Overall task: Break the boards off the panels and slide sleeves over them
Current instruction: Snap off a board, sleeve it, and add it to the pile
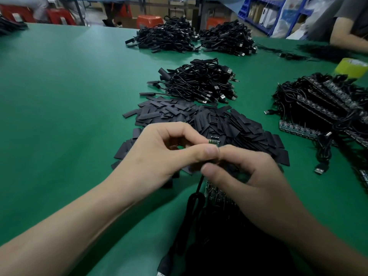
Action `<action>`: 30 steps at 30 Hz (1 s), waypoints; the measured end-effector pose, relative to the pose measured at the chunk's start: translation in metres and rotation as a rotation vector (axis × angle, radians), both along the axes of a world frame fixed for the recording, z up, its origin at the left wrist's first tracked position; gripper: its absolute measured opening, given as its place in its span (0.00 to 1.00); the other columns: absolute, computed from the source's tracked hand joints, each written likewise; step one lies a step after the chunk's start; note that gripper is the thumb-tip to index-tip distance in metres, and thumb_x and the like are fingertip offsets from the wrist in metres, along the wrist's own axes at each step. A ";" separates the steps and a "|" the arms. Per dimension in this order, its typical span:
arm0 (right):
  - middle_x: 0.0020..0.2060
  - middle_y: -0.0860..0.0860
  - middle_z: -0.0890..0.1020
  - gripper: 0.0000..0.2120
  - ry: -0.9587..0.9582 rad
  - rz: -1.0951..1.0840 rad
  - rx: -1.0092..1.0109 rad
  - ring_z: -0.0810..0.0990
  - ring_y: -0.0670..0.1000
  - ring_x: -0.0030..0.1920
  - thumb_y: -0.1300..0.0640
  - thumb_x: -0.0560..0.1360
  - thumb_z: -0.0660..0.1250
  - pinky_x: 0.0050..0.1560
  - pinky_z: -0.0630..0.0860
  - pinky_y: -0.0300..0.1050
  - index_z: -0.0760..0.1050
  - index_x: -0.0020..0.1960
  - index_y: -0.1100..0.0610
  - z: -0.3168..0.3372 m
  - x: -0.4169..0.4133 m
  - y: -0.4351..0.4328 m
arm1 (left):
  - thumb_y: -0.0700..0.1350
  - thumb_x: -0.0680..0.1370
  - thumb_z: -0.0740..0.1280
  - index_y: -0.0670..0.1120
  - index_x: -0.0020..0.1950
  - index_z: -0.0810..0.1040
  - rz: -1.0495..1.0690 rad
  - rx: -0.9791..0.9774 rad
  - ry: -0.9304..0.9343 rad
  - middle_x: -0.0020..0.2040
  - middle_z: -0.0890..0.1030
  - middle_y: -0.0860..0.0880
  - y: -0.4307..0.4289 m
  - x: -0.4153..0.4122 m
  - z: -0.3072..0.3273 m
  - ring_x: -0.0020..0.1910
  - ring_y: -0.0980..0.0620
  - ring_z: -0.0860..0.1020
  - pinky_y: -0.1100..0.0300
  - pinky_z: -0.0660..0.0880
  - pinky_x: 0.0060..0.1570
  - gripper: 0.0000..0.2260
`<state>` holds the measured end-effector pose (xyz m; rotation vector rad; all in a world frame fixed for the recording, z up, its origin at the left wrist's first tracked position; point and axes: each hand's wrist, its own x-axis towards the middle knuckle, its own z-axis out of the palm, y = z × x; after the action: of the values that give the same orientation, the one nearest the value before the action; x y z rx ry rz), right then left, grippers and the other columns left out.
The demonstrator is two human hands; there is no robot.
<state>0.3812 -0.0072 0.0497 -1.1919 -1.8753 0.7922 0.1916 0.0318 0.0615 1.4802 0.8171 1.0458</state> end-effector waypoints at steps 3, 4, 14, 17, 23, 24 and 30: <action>0.42 0.48 0.88 0.09 0.288 0.086 -0.089 0.85 0.56 0.42 0.47 0.80 0.68 0.44 0.80 0.49 0.84 0.45 0.49 0.006 -0.006 -0.002 | 0.55 0.75 0.72 0.49 0.42 0.85 0.083 0.113 0.098 0.37 0.83 0.56 0.009 -0.007 -0.001 0.34 0.62 0.76 0.72 0.72 0.36 0.10; 0.41 0.49 0.88 0.10 0.407 0.126 -0.133 0.87 0.56 0.42 0.46 0.80 0.67 0.44 0.82 0.46 0.84 0.45 0.47 0.012 -0.006 -0.003 | 0.54 0.77 0.72 0.51 0.45 0.85 0.172 0.187 0.214 0.39 0.84 0.57 0.016 -0.013 -0.004 0.36 0.64 0.77 0.73 0.72 0.39 0.08; 0.22 0.45 0.67 0.23 0.220 0.120 -0.285 0.62 0.44 0.19 0.36 0.78 0.65 0.24 0.63 0.32 0.80 0.42 0.57 0.069 0.064 0.021 | 0.47 0.80 0.69 0.52 0.61 0.84 0.449 0.627 1.140 0.58 0.83 0.53 0.043 -0.051 -0.031 0.58 0.46 0.80 0.51 0.77 0.52 0.11; 0.23 0.43 0.71 0.22 -0.150 0.069 -0.249 0.66 0.41 0.23 0.31 0.74 0.63 0.26 0.64 0.35 0.83 0.46 0.48 0.046 0.043 0.011 | 0.48 0.78 0.71 0.51 0.60 0.85 0.427 0.669 1.182 0.55 0.83 0.50 0.046 -0.053 -0.031 0.55 0.43 0.79 0.49 0.75 0.52 0.11; 0.25 0.43 0.67 0.14 -0.194 -0.049 -0.259 0.65 0.45 0.27 0.41 0.79 0.62 0.32 0.63 0.44 0.82 0.45 0.45 0.012 0.027 0.015 | 0.49 0.80 0.68 0.49 0.52 0.87 0.444 0.810 1.214 0.49 0.83 0.49 0.044 -0.053 -0.032 0.50 0.42 0.80 0.47 0.75 0.48 0.08; 0.26 0.43 0.67 0.14 -0.181 -0.061 -0.248 0.65 0.44 0.28 0.40 0.79 0.62 0.31 0.63 0.42 0.82 0.46 0.45 0.008 0.027 0.015 | 0.48 0.80 0.69 0.49 0.51 0.86 0.452 0.815 1.156 0.48 0.83 0.50 0.042 -0.052 -0.030 0.48 0.43 0.80 0.48 0.76 0.47 0.07; 0.32 0.61 0.71 0.18 0.043 -0.073 -0.245 0.66 0.49 0.32 0.38 0.77 0.66 0.33 0.63 0.45 0.83 0.49 0.51 0.000 0.019 0.010 | 0.45 0.77 0.73 0.56 0.45 0.85 0.110 0.325 0.449 0.38 0.85 0.54 0.014 -0.013 -0.016 0.34 0.58 0.83 0.62 0.79 0.34 0.06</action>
<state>0.4000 0.0025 0.0496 -1.3737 -1.7261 1.0205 0.1785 0.0462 0.0458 2.0094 1.0890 0.9708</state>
